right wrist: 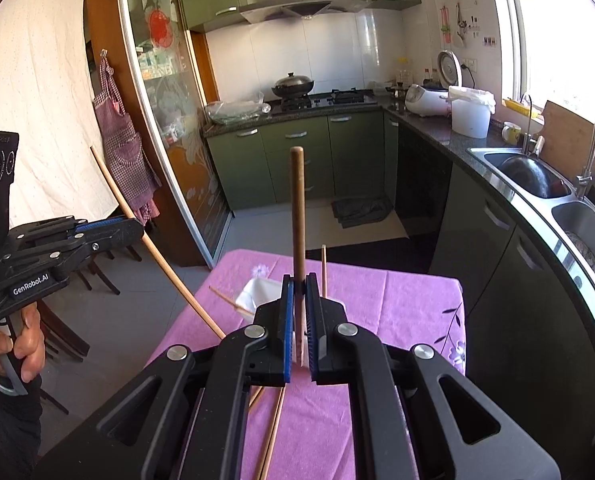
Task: Organize utensils
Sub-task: 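Carry both held chopsticks over the white holder, drop them in, open both tools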
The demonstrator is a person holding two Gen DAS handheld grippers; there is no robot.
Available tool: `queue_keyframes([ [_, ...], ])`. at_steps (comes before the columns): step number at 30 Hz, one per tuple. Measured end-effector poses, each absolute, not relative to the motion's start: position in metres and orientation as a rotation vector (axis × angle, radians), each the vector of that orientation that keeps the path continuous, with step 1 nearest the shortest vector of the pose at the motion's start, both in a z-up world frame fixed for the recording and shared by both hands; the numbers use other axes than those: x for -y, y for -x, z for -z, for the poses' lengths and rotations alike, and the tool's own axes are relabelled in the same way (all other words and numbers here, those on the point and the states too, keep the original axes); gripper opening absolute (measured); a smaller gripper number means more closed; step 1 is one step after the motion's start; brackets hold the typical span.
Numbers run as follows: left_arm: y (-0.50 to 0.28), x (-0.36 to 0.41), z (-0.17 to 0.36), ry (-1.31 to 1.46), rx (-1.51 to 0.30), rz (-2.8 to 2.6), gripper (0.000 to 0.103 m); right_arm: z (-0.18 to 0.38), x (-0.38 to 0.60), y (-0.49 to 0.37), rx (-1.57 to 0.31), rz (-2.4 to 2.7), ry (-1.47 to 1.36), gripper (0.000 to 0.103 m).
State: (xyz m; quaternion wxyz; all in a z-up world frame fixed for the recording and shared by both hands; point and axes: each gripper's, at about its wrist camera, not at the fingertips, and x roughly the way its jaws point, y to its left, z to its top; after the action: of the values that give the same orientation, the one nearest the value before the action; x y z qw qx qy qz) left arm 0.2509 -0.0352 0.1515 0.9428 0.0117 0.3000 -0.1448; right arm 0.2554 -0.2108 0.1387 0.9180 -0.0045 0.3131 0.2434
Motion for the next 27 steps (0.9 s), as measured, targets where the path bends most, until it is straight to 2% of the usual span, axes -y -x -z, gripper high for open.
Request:
queue_keyframes([
  [6, -0.292, 0.047, -0.139, -0.022, -0.585, 0.247, 0.006, -0.124, 0.193, -0.302, -0.662, -0.463, 0.022, 0.007],
  [12, -0.323, 0.047, -0.09, -0.035, -0.695, 0.205, 0.006, -0.069, 0.177, -0.332, -0.77, -0.465, 0.065, 0.007],
  [16, -0.328, 0.046, -0.065, -0.042, -0.77, 0.197, 0.006, -0.051, 0.173, -0.333, -0.802, -0.474, 0.071, 0.007],
  [23, -0.31, 0.043, -0.067, -0.054, -0.778, 0.207, 0.012, -0.071, 0.182, -0.301, -0.758, -0.486, 0.073, 0.007],
  [27, -0.281, 0.043, -0.081, -0.072, -0.749, 0.22, 0.02, -0.083, 0.195, -0.267, -0.73, -0.5, 0.08, 0.014],
])
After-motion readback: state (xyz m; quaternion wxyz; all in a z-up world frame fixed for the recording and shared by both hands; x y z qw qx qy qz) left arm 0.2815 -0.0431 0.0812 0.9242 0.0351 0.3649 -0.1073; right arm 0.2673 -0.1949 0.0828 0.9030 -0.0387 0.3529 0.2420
